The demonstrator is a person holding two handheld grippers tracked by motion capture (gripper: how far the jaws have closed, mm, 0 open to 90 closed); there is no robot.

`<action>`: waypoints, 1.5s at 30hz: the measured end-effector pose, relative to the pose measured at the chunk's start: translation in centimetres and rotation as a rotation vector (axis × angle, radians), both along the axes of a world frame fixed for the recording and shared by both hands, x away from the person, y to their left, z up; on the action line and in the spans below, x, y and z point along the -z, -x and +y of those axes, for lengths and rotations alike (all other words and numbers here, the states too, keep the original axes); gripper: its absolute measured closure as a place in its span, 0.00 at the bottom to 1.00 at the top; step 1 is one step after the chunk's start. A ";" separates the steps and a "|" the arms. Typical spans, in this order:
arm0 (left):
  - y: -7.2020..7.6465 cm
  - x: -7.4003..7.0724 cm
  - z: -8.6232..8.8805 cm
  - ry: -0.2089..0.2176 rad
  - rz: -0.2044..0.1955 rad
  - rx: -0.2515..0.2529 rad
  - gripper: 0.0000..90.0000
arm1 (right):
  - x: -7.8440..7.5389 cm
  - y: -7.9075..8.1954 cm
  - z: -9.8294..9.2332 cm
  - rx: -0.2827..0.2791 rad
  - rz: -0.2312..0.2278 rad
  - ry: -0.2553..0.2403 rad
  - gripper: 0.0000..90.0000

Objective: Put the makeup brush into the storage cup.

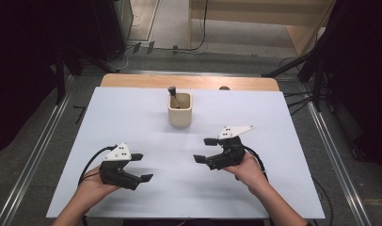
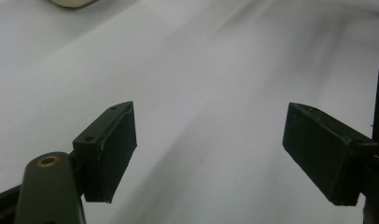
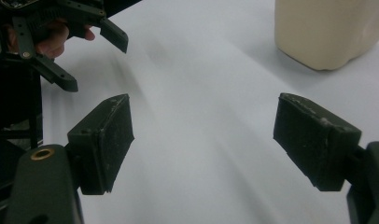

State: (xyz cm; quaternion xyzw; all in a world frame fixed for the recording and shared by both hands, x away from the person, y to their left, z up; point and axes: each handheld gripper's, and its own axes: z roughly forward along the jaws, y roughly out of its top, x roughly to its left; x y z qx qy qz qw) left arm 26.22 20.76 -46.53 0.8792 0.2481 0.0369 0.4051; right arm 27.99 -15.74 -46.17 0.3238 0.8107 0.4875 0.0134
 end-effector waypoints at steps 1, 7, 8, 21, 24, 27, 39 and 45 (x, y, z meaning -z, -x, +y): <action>0.0 0.0 0.0 0.000 -0.001 0.000 0.20 | 0.0 0.1 -0.2 0.003 0.003 -0.001 0.23; 0.0 0.0 0.0 -0.003 -0.001 0.000 0.20 | 0.1 0.7 -0.8 0.009 0.004 0.025 0.23; 0.0 0.0 0.0 -0.002 0.000 0.000 0.20 | 0.1 0.8 -0.9 0.007 0.001 0.028 0.23; -0.1 0.1 0.0 -0.008 0.008 0.005 0.20 | 0.2 2.2 -3.2 0.010 -0.015 0.040 0.23; -0.1 0.2 -0.1 -0.006 0.010 0.005 0.20 | 0.3 2.6 -4.1 0.023 -0.018 0.040 0.23; -0.1 0.2 -0.1 -0.010 0.010 0.004 0.20 | 0.5 2.9 -4.8 0.038 -0.015 0.037 0.23; -0.1 0.2 0.0 -0.014 0.009 0.004 0.20 | 0.9 3.8 -6.3 0.027 -0.026 0.058 0.23; -0.1 0.2 0.0 -0.012 0.008 0.003 0.20 | 1.1 4.1 -7.1 0.024 -0.045 0.059 0.24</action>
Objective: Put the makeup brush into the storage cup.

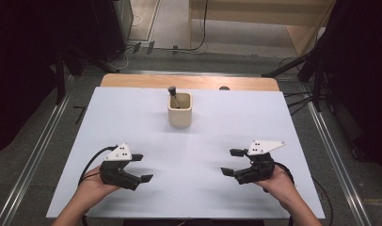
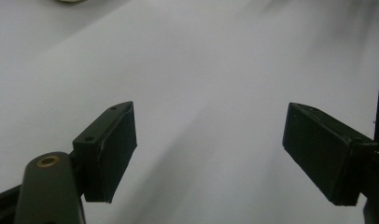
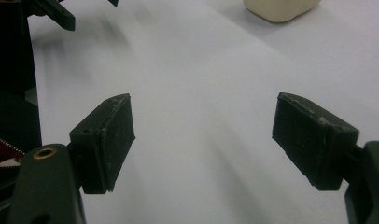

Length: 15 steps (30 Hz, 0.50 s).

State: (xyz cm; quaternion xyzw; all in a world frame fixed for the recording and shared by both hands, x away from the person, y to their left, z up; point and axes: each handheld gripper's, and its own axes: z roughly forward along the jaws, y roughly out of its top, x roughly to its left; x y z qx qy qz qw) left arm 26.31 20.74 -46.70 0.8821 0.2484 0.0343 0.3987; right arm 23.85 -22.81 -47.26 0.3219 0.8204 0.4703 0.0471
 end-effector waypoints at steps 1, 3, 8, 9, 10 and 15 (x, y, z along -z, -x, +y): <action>0.0 0.0 0.0 0.000 0.000 0.000 0.20 | 0.0 0.0 -0.1 0.004 -0.001 0.001 0.24; 0.0 0.0 0.0 0.000 0.000 0.001 0.20 | 0.1 0.1 -0.4 0.009 0.003 0.000 0.24; 0.0 0.0 0.0 0.005 0.001 0.001 0.20 | 0.3 0.3 -1.0 0.017 0.006 0.004 0.24; 0.0 0.0 0.0 0.006 0.001 -0.001 0.20 | 0.4 0.4 -1.1 0.020 0.008 0.007 0.24; 0.0 0.0 0.1 0.006 0.001 -0.001 0.20 | 0.4 0.4 -1.3 0.016 0.003 0.008 0.24; 0.0 0.0 0.0 0.007 0.001 0.000 0.20 | 0.4 0.6 -1.9 0.025 0.003 0.005 0.24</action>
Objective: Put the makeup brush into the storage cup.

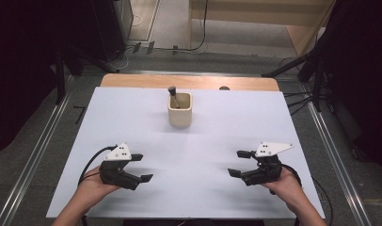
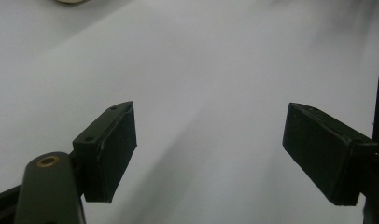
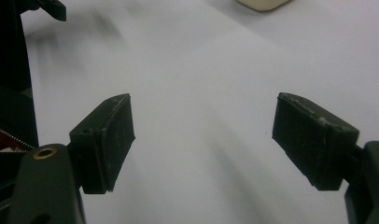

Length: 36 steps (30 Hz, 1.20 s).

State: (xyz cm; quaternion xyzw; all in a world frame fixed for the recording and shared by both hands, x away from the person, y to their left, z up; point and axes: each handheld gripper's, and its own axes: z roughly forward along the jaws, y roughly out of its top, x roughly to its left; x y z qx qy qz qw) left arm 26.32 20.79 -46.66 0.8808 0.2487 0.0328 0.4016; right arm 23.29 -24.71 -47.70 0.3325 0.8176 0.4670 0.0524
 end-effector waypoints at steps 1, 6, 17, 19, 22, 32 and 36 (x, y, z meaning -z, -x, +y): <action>0.0 0.0 0.0 0.000 0.000 0.000 0.20 | 0.0 0.0 -0.1 0.003 0.003 0.000 0.24; 0.0 0.0 0.0 0.002 0.000 -0.001 0.20 | 0.2 0.1 -0.6 0.006 0.000 0.006 0.24; 0.0 -0.1 0.0 0.003 -0.003 -0.003 0.20 | 0.4 -0.1 -0.8 -0.008 -0.005 0.009 0.24; 0.0 -0.1 0.0 0.004 -0.004 -0.003 0.20 | 0.5 -0.2 -0.8 -0.010 -0.003 0.014 0.24; 0.0 -0.1 0.0 0.001 -0.004 0.000 0.20 | 0.6 -0.3 -0.8 -0.014 -0.004 0.021 0.24; 0.0 -0.1 -0.1 -0.006 -0.005 0.003 0.20 | 0.6 -0.3 -0.5 -0.020 -0.001 0.023 0.24; 0.0 -0.1 -0.1 -0.004 -0.004 0.002 0.20 | 0.6 -0.3 -0.5 -0.017 -0.001 0.015 0.24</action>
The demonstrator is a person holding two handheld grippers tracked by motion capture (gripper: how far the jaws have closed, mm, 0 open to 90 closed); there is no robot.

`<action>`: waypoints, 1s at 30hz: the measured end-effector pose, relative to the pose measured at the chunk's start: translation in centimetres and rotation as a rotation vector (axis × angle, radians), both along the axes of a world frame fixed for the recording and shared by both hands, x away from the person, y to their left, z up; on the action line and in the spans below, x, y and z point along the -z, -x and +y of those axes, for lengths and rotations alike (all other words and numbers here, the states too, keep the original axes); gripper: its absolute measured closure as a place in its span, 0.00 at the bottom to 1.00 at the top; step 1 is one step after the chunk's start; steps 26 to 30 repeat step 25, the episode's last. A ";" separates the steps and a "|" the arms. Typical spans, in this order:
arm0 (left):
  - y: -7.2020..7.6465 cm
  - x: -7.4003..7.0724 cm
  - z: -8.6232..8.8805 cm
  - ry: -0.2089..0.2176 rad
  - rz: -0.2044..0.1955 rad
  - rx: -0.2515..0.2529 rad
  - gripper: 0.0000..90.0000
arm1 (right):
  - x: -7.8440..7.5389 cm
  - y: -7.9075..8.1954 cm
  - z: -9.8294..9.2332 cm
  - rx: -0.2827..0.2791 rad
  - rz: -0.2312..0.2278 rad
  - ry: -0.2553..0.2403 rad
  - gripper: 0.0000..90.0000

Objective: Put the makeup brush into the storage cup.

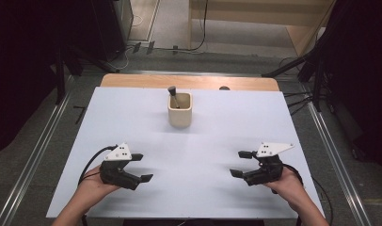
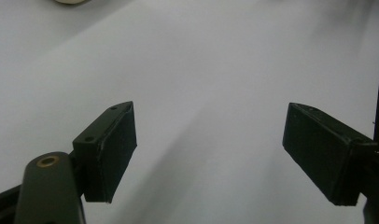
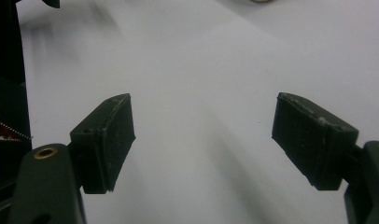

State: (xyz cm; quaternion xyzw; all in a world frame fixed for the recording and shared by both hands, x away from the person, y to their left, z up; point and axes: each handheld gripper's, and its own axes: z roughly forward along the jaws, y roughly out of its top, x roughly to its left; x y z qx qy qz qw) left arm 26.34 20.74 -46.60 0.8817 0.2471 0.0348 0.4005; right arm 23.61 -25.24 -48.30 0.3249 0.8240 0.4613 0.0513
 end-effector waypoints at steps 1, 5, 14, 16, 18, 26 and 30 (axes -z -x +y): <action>0.0 0.0 0.0 0.000 0.000 0.000 0.20 | 0.0 0.0 0.0 0.000 0.000 0.001 0.24; 0.0 0.0 0.0 -0.001 -0.002 0.001 0.20 | 0.0 0.0 0.0 0.001 0.004 0.004 0.24; 0.0 0.0 0.0 -0.002 -0.002 -0.001 0.20 | 0.0 0.0 0.1 -0.006 0.006 0.009 0.24; 0.0 0.0 0.0 -0.003 -0.001 0.000 0.20 | 0.0 0.0 0.1 -0.005 0.007 0.009 0.24; 0.0 0.0 0.0 -0.003 0.000 0.000 0.20 | 0.0 0.0 0.1 -0.006 0.008 0.008 0.24; 0.0 -0.1 0.0 0.000 -0.001 -0.002 0.20 | 0.0 0.1 0.2 -0.006 0.009 0.009 0.23; 0.0 -0.1 0.0 0.000 -0.001 -0.002 0.20 | 0.0 0.1 0.2 -0.006 0.009 0.009 0.23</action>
